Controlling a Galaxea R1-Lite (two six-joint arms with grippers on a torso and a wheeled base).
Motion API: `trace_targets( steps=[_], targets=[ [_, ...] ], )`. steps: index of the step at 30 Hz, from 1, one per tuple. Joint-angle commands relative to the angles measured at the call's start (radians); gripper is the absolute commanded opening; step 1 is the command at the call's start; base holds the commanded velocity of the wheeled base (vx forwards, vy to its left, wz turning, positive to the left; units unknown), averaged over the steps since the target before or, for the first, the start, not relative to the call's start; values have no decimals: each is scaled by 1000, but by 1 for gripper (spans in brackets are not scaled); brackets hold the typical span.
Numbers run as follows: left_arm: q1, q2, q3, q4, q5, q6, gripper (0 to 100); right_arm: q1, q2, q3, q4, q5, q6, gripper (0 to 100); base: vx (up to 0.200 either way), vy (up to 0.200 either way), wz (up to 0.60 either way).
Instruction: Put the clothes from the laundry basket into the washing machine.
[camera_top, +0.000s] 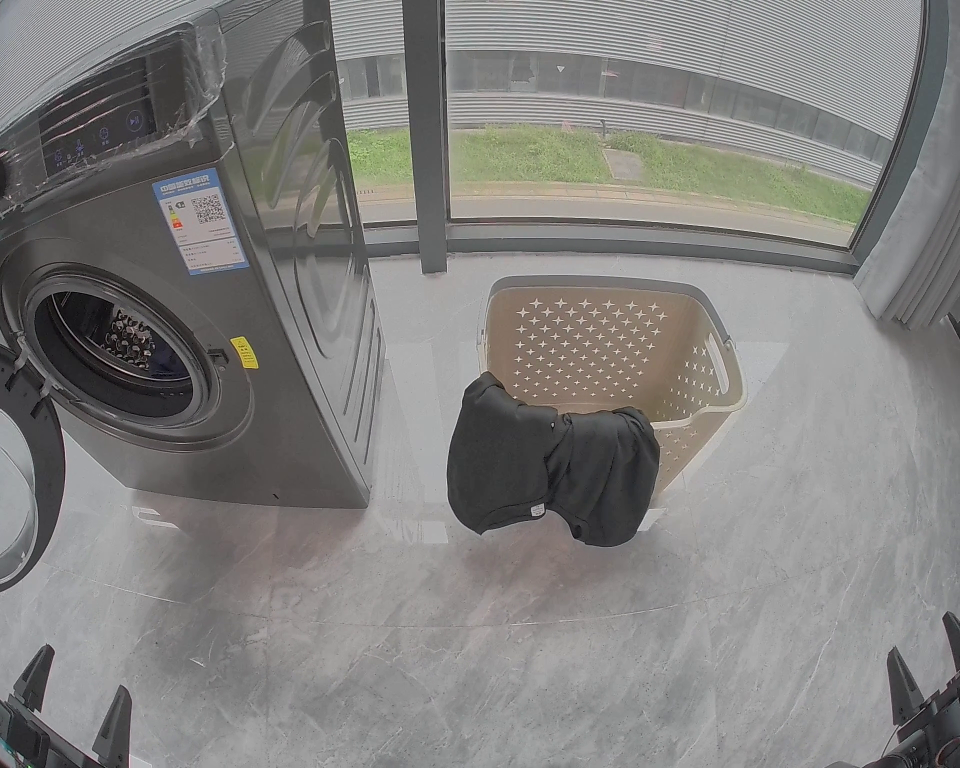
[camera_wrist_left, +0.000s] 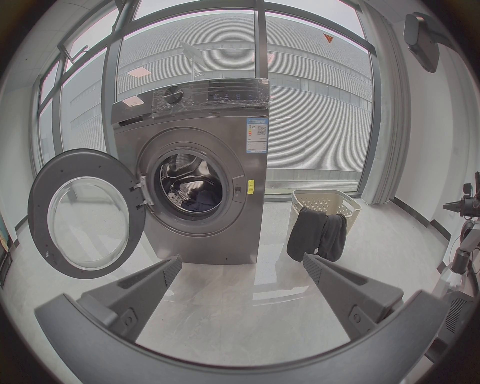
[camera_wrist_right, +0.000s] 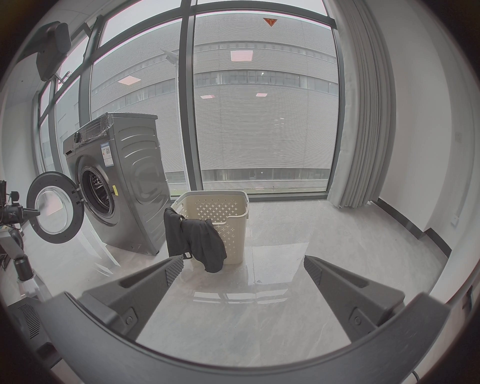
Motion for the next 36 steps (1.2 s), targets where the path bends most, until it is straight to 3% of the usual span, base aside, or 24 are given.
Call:
trace_targets(
  steps=[1,5,11,23,32,36],
  targets=[
    [0,-13,16,-1,0,-1,100,0,-12,18,0,0,-2,100,200,0,0],
    [0,-13,16,-1,0,-1,100,-1,-12,18,0,5,-7,100,200,0,0],
    [1,-13,16,-1,2,1,100,-1,-10,18,0,5,-9,100,0,0,0],
    [1,-13,16,-1,2,1,100,-1,-12,18,0,-13,-1,100,0,-200,0],
    [1,-13,16,-1,2,4,100,-1,-12,16,-21,-17,2,100,67,0,0],
    [1,-15,16,-1,2,5,100,-3,-9,-68,-100,-6,2,100,200,0,0]
  ],
)
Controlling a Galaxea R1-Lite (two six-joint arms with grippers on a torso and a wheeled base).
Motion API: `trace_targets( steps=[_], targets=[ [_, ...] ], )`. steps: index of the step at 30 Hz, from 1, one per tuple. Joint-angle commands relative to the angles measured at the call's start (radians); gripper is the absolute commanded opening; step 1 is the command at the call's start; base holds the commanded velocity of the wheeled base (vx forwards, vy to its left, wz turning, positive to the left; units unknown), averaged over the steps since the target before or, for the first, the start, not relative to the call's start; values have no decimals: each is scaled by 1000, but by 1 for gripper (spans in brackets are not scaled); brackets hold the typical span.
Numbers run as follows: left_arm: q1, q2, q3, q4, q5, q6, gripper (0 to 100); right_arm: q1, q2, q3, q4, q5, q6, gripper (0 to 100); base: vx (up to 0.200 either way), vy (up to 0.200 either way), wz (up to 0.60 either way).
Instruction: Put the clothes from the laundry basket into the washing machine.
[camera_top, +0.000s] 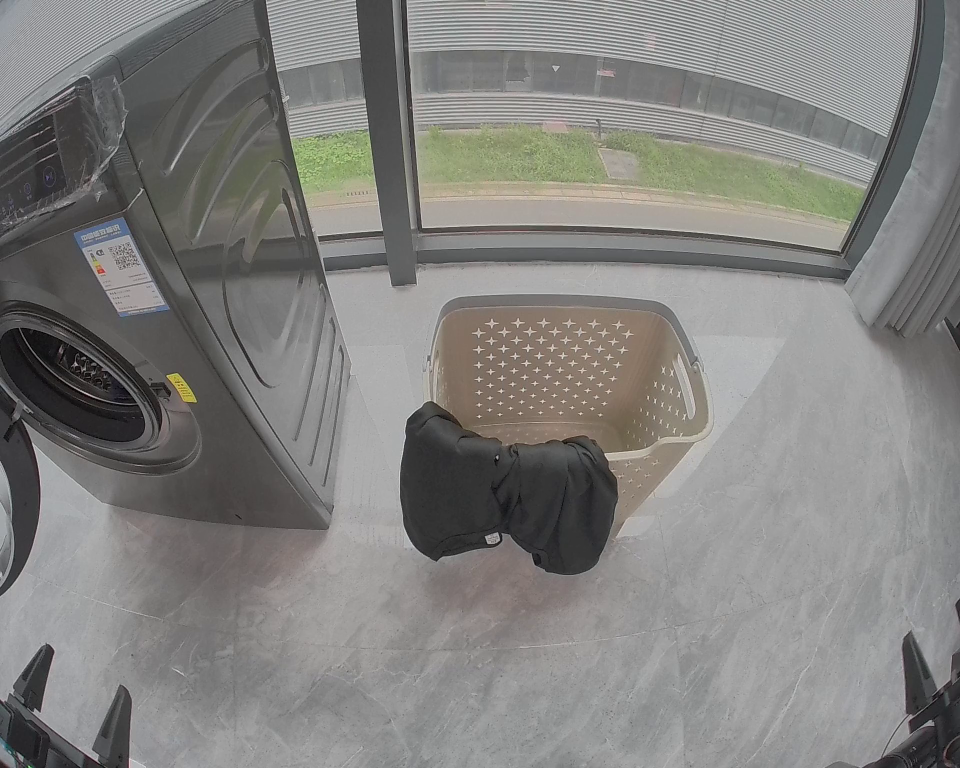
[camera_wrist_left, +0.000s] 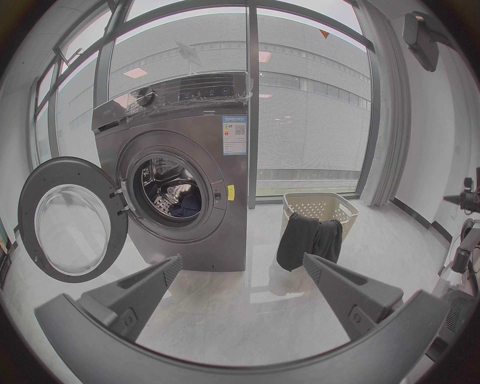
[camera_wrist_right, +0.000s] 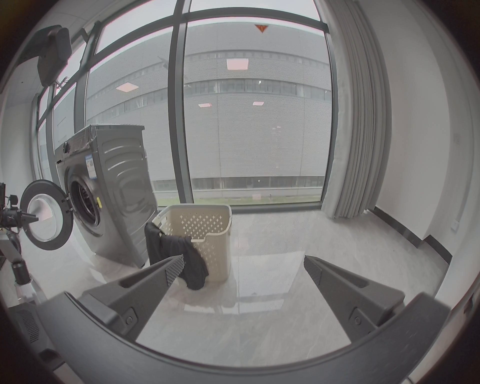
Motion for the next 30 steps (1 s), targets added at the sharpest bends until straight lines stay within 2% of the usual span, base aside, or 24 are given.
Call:
trace_targets(
  steps=[1,3,6,10,14,20,23,28,30],
  targets=[
    [1,-15,16,0,0,1,100,0,-2,-82,-29,8,0,100,0,0,0],
    [1,-15,16,0,0,0,100,6,59,-106,-2,23,-2,100,0,0,0],
    [-1,-15,16,0,0,1,100,38,260,-116,-16,52,-5,100,0,0,0],
    [1,-15,16,0,0,1,100,130,568,-149,-132,81,23,100,0,0,0],
    [1,-15,16,0,0,3,100,204,814,-177,-278,81,77,100,150,0,0],
    [-1,-13,16,0,0,-2,100,256,1122,-195,-388,81,95,100,33,0,0],
    [-1,-13,16,0,0,-2,100,294,1297,-214,-510,80,126,100,0,0,0],
    [-1,-13,16,0,0,-6,100,365,1460,-220,-615,72,143,100,0,0,0],
    [-1,-13,16,0,0,-6,100,372,1493,-226,-637,71,144,100,0,0,0]
  ],
)
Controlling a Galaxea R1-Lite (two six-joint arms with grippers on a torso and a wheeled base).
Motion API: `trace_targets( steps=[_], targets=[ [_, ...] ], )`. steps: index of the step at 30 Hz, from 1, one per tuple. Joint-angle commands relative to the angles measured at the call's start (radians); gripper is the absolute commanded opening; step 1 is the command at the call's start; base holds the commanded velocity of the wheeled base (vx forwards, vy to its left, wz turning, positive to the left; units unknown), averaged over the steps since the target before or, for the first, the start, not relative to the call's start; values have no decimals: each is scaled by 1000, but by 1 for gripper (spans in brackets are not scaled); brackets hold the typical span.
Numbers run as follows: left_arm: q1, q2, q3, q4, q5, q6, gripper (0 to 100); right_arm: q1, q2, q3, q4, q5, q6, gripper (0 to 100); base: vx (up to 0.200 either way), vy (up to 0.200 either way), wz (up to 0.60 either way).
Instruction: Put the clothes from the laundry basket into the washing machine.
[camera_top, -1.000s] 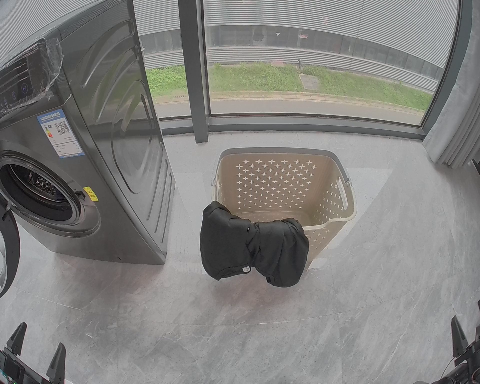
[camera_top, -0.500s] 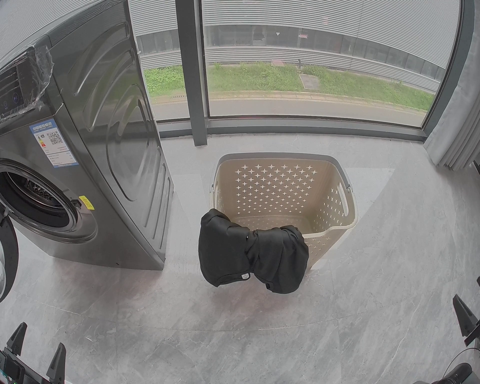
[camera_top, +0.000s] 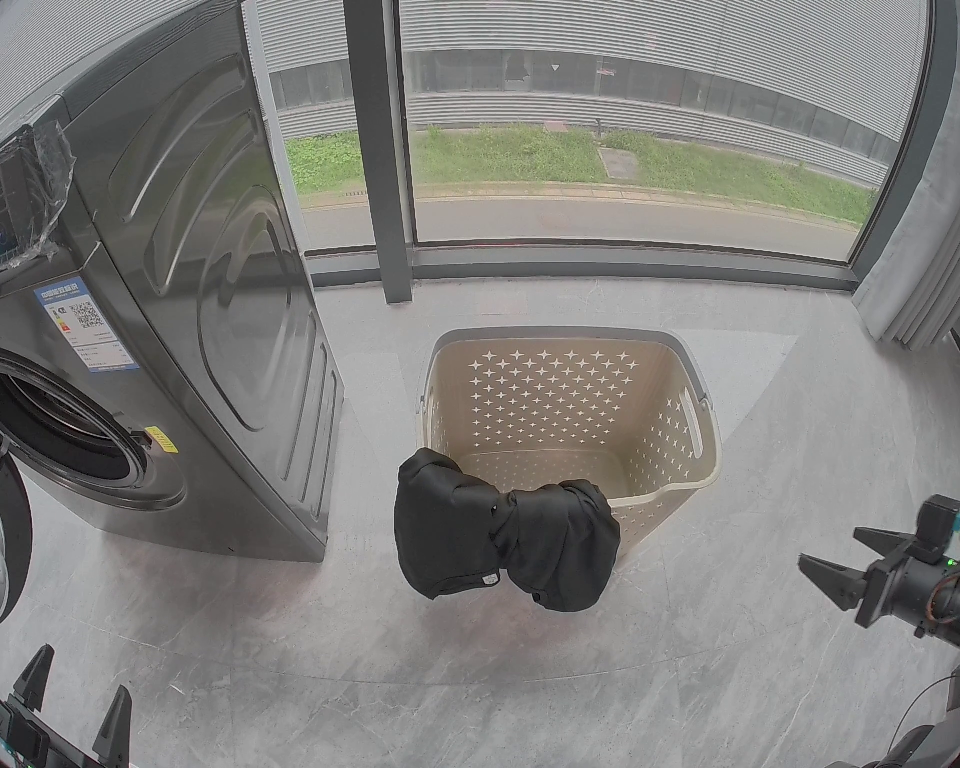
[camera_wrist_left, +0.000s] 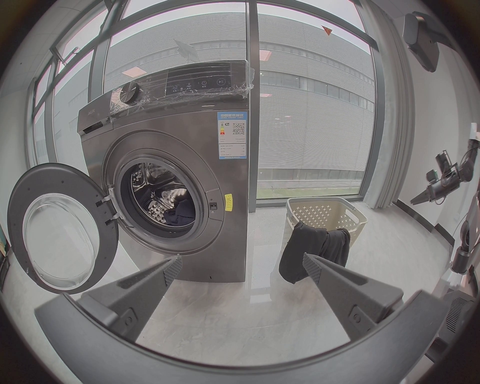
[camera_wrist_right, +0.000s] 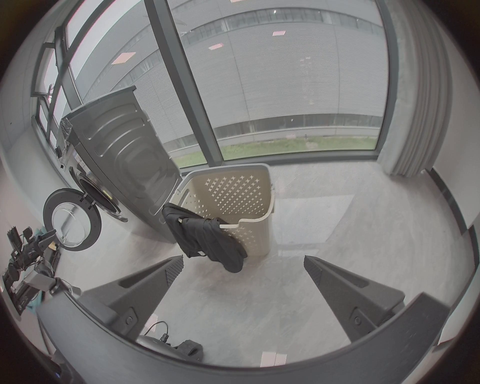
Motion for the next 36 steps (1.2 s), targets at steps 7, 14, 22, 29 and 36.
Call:
trace_targets(
  steps=[7,14,22,29,36],
  targets=[
    [0,-13,16,0,0,-4,100,230,650,-83,-348,-75,137,100,0,0,0],
    [0,-13,16,0,0,-4,100,288,697,-112,-379,-104,198,100,0,0,0],
    [0,-13,16,0,0,-7,100,309,777,-172,-380,-107,252,100,0,0,0],
    [0,-13,16,0,0,-6,100,326,817,-218,-385,-155,261,100,0,0,0],
    [0,-12,16,0,0,-9,100,362,912,-287,-425,-163,264,100,0,0,0]
  ],
)
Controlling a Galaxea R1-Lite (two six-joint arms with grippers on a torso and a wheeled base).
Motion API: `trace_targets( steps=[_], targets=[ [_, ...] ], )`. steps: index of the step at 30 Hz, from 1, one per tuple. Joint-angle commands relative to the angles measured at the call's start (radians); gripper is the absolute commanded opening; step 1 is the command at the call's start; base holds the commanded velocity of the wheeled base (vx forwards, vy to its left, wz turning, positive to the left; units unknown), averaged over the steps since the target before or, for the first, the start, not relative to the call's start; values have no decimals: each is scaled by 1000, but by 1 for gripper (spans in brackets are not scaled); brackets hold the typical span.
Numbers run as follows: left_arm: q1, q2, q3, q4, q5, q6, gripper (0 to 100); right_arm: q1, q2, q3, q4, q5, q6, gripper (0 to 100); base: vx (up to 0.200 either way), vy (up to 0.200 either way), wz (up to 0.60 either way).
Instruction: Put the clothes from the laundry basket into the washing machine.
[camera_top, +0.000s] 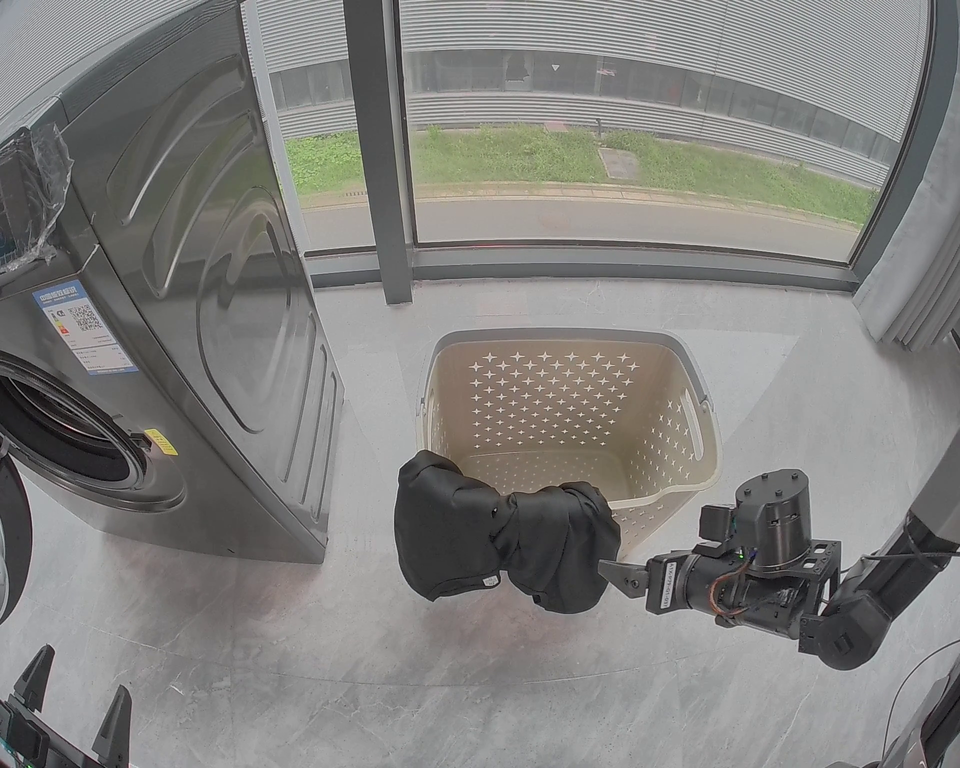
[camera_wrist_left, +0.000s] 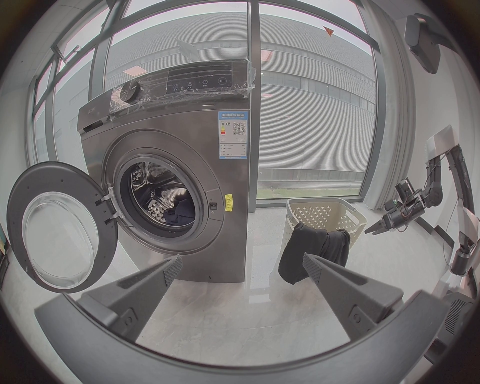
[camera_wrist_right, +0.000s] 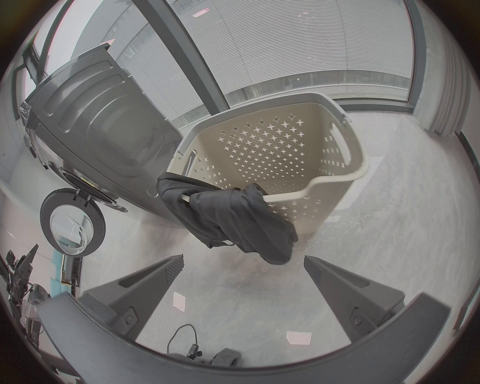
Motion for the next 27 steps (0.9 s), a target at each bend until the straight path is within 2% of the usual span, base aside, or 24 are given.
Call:
trace_targets(
  steps=[1,13,27],
  targets=[
    [1,-13,16,0,0,0,100,17,67,-35,-13,-3,-1,100,0,0,0],
    [-1,-13,16,0,0,1,100,3,226,-183,-31,-27,-6,100,0,0,0],
    [-1,-12,16,0,0,0,100,3,360,-331,-31,-29,-3,100,0,0,0]
  ],
)
